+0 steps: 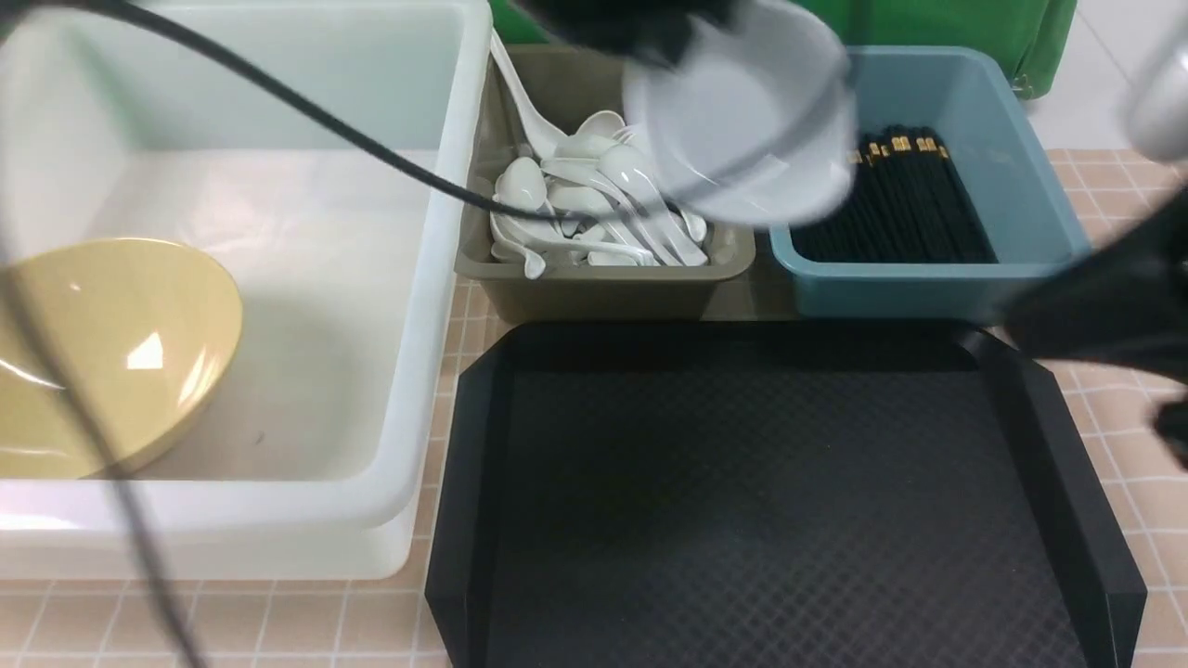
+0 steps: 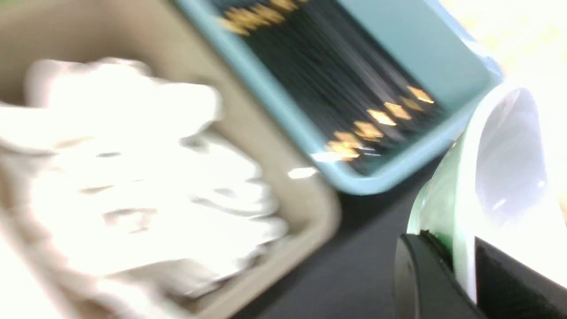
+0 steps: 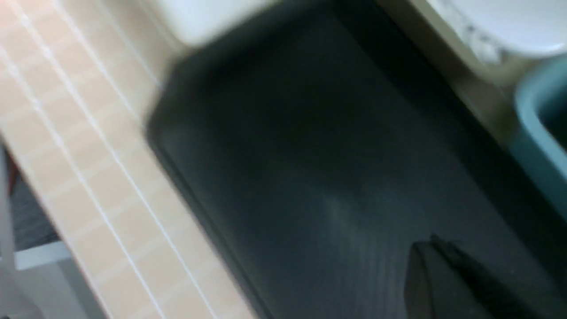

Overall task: On brown table put chopsticks spoon bowls plates into blue grey white boxes.
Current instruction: 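Place the white bowl into the white bin with the other dishes with the left gripper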

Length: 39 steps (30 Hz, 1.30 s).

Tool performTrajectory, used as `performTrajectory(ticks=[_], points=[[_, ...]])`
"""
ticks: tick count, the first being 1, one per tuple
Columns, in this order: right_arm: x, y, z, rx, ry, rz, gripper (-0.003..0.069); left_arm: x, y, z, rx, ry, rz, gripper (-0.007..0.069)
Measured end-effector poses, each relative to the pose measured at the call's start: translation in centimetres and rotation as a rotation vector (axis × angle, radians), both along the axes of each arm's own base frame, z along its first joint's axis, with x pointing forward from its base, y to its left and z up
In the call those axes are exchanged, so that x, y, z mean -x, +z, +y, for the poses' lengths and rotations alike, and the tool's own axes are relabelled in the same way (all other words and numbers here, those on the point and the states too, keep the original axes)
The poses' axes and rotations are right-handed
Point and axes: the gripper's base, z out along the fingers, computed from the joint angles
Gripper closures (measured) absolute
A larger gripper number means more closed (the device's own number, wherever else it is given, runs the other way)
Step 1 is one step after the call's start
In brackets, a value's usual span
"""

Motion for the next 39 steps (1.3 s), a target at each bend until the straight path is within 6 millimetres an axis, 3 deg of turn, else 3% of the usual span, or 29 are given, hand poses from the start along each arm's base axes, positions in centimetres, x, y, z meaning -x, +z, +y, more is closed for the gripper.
performTrajectory(ticks=[3, 7, 9, 13, 14, 22, 23, 24, 26, 34, 39], points=[[-1.2, 0.9, 3.7, -0.018, 0.118, -0.026, 0.061, 0.5, 2.2, 5.8, -0.052, 0.11, -0.018, 0.0619], [-1.8, 1.9, 8.6, -0.023, 0.271, -0.065, 0.061, 1.1, 3.6, 12.2, -0.084, 0.257, -0.03, 0.0619], [-2.4, 2.1, 10.8, -0.023, 0.327, -0.081, 0.0608, 1.2, 3.2, 15.4, -0.08, 0.343, -0.015, 0.0619], [-3.5, 2.2, 13.0, -0.014, 0.367, -0.099, 0.0608, 0.5, 1.6, 18.2, -0.04, 0.413, 0.018, 0.0619], [-4.1, 2.0, 13.5, 0.002, 0.372, -0.106, 0.0606, -0.3, 0.2, 19.1, -0.016, 0.435, 0.044, 0.0619], [-6.1, 1.5, 14.5, 0.066, 0.347, -0.198, 0.0603, -5.8, -7.7, 20.2, 0.045, 0.434, 0.133, 0.0619], [-6.4, 1.5, 14.6, 0.075, 0.341, -0.226, 0.06, -7.3, -9.8, 20.3, 0.057, 0.428, 0.148, 0.0619], [-6.5, 1.4, 14.7, 0.077, 0.341, -0.227, 0.06, -7.4, -9.7, 20.3, 0.057, 0.427, 0.142, 0.0619], [-6.9, 0.9, 14.9, 0.102, 0.338, -0.239, 0.0598, -9.2, -12.8, 20.4, 0.052, 0.418, 0.172, 0.0619], [-8.2, -0.9, 15.8, 0.163, 0.34, -0.229, 0.0592, -11.5, -19.0, 20.8, 0.023, 0.406, 0.27, 0.0561], [-8.8, -1.3, 15.7, 0.181, 0.329, -0.228, 0.0589, -12.2, -21.0, 21.0, 0.013, 0.416, 0.289, 0.0434]])
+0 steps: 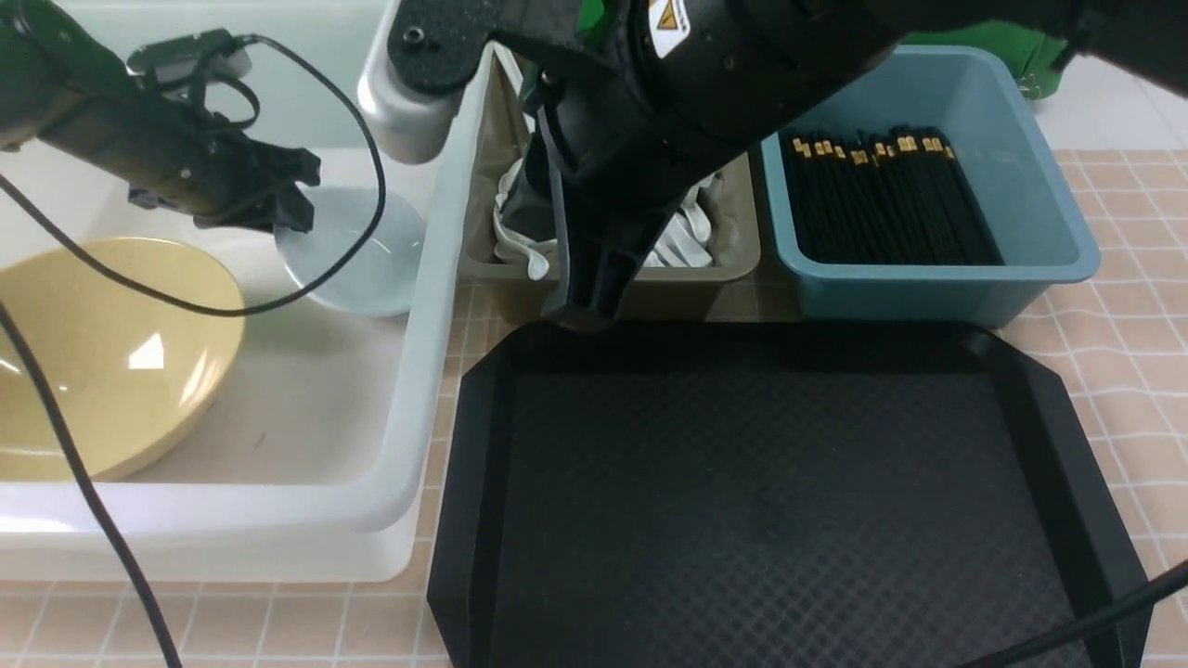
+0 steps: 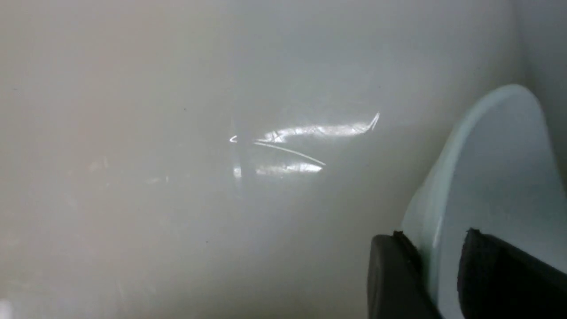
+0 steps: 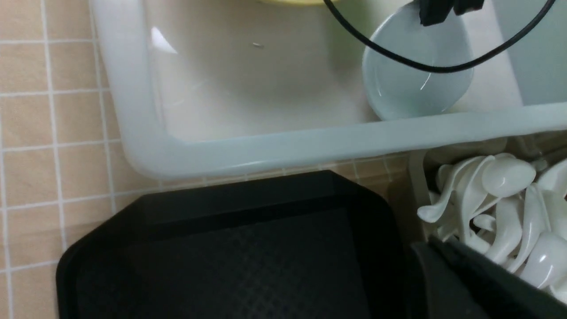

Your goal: On brown table put chopsticks spoon bowls plates into blue grey white boxes.

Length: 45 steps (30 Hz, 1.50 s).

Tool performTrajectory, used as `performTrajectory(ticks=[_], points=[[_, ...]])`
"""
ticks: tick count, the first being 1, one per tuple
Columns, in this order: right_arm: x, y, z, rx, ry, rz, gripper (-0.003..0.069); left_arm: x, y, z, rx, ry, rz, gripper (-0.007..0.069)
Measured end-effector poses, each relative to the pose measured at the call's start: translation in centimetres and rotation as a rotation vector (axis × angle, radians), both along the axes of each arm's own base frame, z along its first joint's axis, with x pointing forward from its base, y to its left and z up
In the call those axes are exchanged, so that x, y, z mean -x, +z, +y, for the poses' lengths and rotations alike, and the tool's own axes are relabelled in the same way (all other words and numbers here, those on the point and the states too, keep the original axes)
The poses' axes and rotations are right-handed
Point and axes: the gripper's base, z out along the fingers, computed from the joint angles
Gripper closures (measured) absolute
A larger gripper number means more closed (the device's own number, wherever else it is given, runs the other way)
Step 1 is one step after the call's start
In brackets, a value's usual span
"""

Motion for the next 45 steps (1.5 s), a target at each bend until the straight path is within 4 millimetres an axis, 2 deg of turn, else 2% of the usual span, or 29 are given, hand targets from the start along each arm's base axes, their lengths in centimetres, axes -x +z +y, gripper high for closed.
performTrajectory(ticks=[4, 5, 6, 7, 10, 13, 15, 16, 17, 20, 24, 27, 30, 33, 34, 37, 39, 40, 41, 42, 43, 45], points=[[-0.6, 0.0, -0.5, 0.001, -0.021, -0.002, 0.0585, -0.2, -0.1, 0.3, -0.056, -0.023, 0.004, 0.0271], [-0.7, 0.0, -0.6, 0.006, -0.025, -0.006, 0.0585, -0.2, 0.2, 0.4, -0.071, -0.031, 0.0, 0.0228], [-0.9, 0.0, -0.9, 0.006, -0.033, -0.006, 0.0583, -0.5, 1.2, 0.5, -0.092, -0.046, -0.015, 0.0148], [-0.9, 0.0, -0.9, 0.006, -0.034, -0.006, 0.0583, -0.6, 1.3, 0.5, -0.094, -0.048, -0.017, 0.0141], [-1.1, 0.0, -1.1, 0.011, -0.043, 0.0, 0.0581, -1.0, 3.6, 0.4, -0.095, -0.069, -0.033, 0.0062], [-1.1, -0.1, -1.2, 0.018, -0.047, 0.011, 0.058, -0.8, 7.6, 0.2, -0.078, -0.076, -0.059, 0.0064], [-1.0, -0.2, -1.3, 0.021, -0.053, 0.021, 0.058, -0.1, 10.7, 0.1, -0.072, -0.079, -0.081, 0.0097], [-1.0, -0.2, -1.3, 0.022, -0.052, 0.021, 0.058, 0.0, 11.1, 0.0, -0.072, -0.079, -0.085, 0.0103], [-0.9, 0.0, -1.4, 0.016, -0.06, 0.026, 0.0579, 1.0, 13.8, -0.1, -0.073, -0.079, -0.12, 0.0148], [-0.3, 0.9, -2.0, -0.009, -0.084, 0.032, 0.0575, 4.2, 19.4, -0.8, -0.093, -0.097, -0.204, 0.0305], [1.1, 2.8, -3.4, -0.041, -0.105, 0.031, 0.0573, 8.1, 23.0, -1.9, -0.156, -0.126, -0.24, 0.0491], [2.8, 4.8, -5.2, -0.084, -0.125, 0.021, 0.0571, 11.5, 24.6, -2.9, -0.187, -0.136, -0.244, 0.0603], [4.3, 5.8, -6.7, -0.131, -0.145, 0.01, 0.057, 14.3, 25.2, -3.4, -0.186, -0.132, -0.241, 0.0622], [5.9, 6.5, -8.3, -0.206, -0.162, -0.024, 0.0568, 17.8, 24.5, -3.6, -0.176, -0.122, -0.211, 0.0622], [6.1, 6.5, -8.5, -0.212, -0.163, -0.026, 0.0568, 17.9, 24.0, -3.6, -0.175, -0.121, -0.197, 0.0622], [7.9, 6.7, -10.2, -0.297, -0.167, -0.082, 0.0564, 22.1, 21.6, -3.7, -0.172, -0.096, -0.194, 0.0621], [8.6, 6.6, -10.9, -0.33, -0.164, -0.1, 0.0561, 23.5, 19.7, -3.7, -0.168, -0.082, -0.182, 0.0622], [9.3, 6.4, -11.5, -0.351, -0.161, -0.114, 0.056, 25.1, 19.1, -3.7, -0.169, -0.064, -0.226, 0.0622], [9.6, 6.3, -11.8, -0.373, -0.159, -0.123, 0.0559, 25.8, 18.2, -3.7, -0.169, -0.059, -0.225, 0.0622], [9.7, 6.2, -11.9, -0.372, -0.159, -0.122, 0.0559, 26.4, 18.3, -3.7, -0.17, -0.056, -0.241, 0.0622], [10.3, 5.9, -12.4, -0.407, -0.155, -0.136, 0.0557, 28.0, 16.9, -3.7, -0.172, -0.043, -0.26, 0.0622], [11.2, 5.3, -13.2, -0.461, -0.15, -0.149, 0.0554, 30.6, 15.9, -3.7, -0.177, -0.024, -0.328, 0.0622]])
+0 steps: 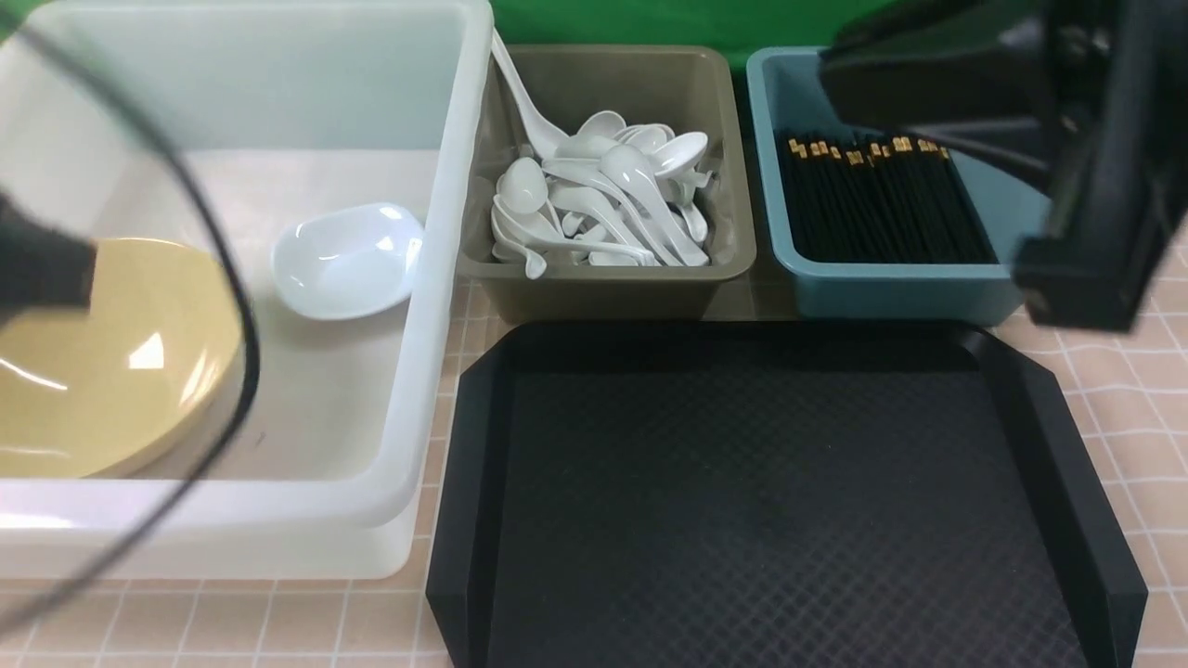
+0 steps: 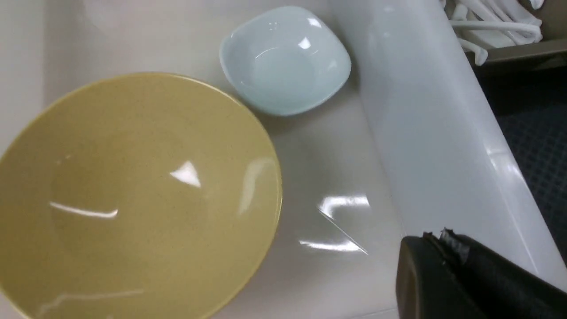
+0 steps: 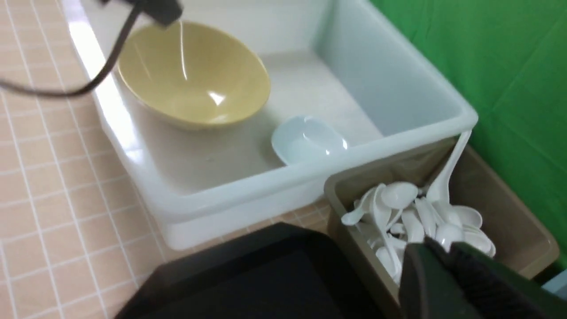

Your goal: On brown table put chopsticks spoon bowls plates into blue grey white boxes.

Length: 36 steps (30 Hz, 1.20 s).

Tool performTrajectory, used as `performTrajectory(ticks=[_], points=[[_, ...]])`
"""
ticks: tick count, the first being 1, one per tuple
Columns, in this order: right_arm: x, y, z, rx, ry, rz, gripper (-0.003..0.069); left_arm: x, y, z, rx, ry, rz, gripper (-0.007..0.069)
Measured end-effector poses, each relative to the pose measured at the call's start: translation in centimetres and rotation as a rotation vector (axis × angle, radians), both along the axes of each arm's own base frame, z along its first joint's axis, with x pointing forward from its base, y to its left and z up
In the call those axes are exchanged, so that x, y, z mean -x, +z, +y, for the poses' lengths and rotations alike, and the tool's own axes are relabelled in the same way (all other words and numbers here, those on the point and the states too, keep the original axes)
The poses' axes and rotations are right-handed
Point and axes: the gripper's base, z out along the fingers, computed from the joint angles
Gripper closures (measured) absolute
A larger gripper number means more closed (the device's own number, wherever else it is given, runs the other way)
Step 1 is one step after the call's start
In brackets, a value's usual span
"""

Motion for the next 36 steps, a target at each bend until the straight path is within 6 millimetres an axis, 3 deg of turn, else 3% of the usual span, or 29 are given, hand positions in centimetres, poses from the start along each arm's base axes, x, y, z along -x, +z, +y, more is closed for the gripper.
performTrajectory(ticks=[6, 17, 22, 36], points=[[2.2, -1.6, -1.9, -0.118, 0.004, -0.046, 0.0551, 4.7, -3.4, -0.1, 0.0, 0.013, -0.072, 0.062], [6.3, -4.3, -6.1, -0.305, -0.002, -0.148, 0.0538, 11.0, -6.6, -0.3, -0.001, 0.021, -0.284, 0.062], [7.0, -4.8, -6.9, -0.362, -0.01, -0.196, 0.0534, 12.0, -7.0, -0.2, -0.004, 0.039, -0.411, 0.062], [7.0, -5.2, -6.9, -0.349, -0.008, -0.175, 0.0526, 11.5, -9.6, -0.2, -0.002, 0.041, -0.348, 0.062]])
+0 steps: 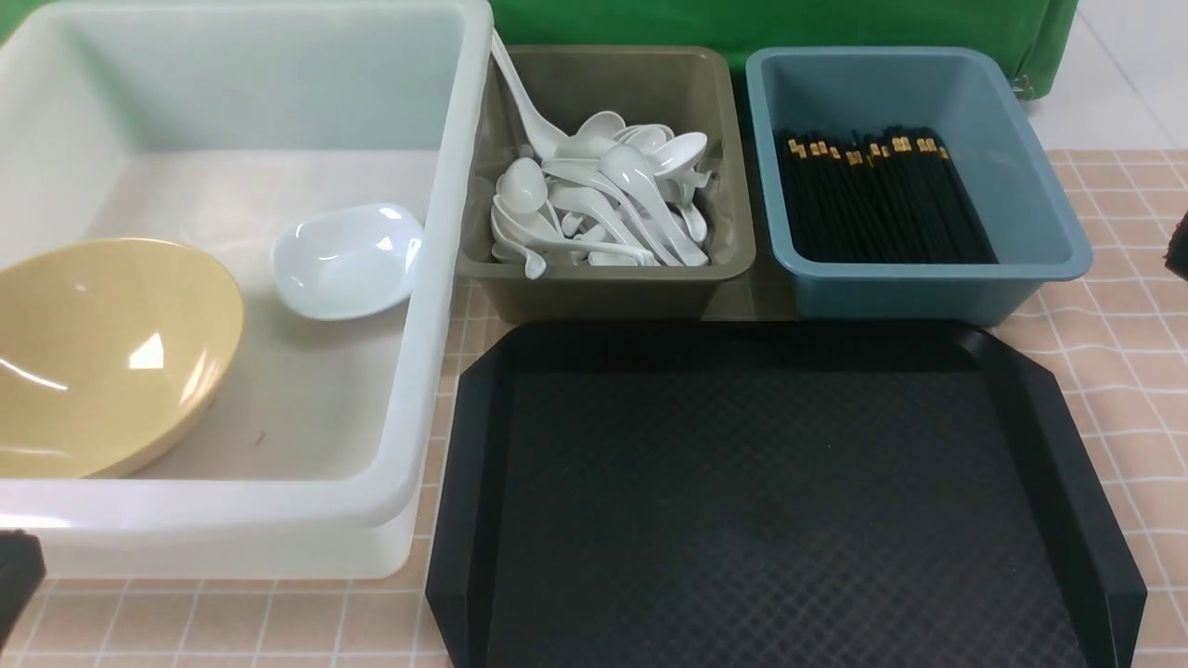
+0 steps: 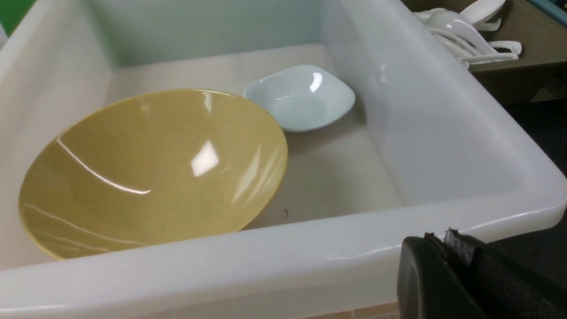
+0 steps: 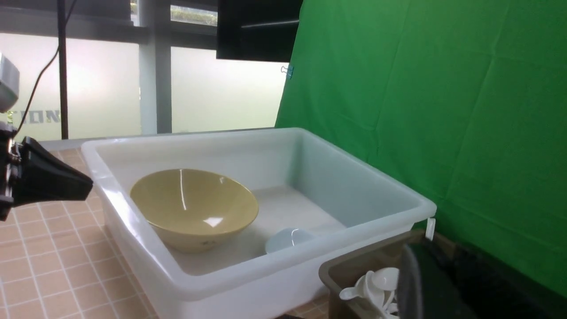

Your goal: On brown table put chopsticks spoon bowls plates into blue grey white boxes.

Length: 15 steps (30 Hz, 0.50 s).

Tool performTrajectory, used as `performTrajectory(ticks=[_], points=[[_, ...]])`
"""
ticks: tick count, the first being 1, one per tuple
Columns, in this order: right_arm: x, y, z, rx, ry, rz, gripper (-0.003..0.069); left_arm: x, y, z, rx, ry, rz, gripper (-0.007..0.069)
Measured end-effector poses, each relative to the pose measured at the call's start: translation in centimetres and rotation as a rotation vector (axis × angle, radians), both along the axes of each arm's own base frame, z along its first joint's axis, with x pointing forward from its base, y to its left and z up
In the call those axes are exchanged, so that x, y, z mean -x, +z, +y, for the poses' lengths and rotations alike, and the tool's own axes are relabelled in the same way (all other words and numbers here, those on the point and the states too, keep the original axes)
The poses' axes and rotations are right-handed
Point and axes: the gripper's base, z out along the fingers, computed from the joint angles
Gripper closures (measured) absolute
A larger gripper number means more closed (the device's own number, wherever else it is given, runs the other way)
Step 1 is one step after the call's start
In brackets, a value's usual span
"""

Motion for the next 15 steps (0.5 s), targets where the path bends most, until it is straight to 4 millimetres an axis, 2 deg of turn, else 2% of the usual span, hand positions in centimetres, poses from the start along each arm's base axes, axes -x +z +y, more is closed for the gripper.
performTrajectory(ticks=[15], points=[[0.09, -0.38, -0.14, 0.002, -0.004, -0.01, 0.0519, -0.05, -0.31, -0.01, 0.0, -0.001, 0.013, 0.062]])
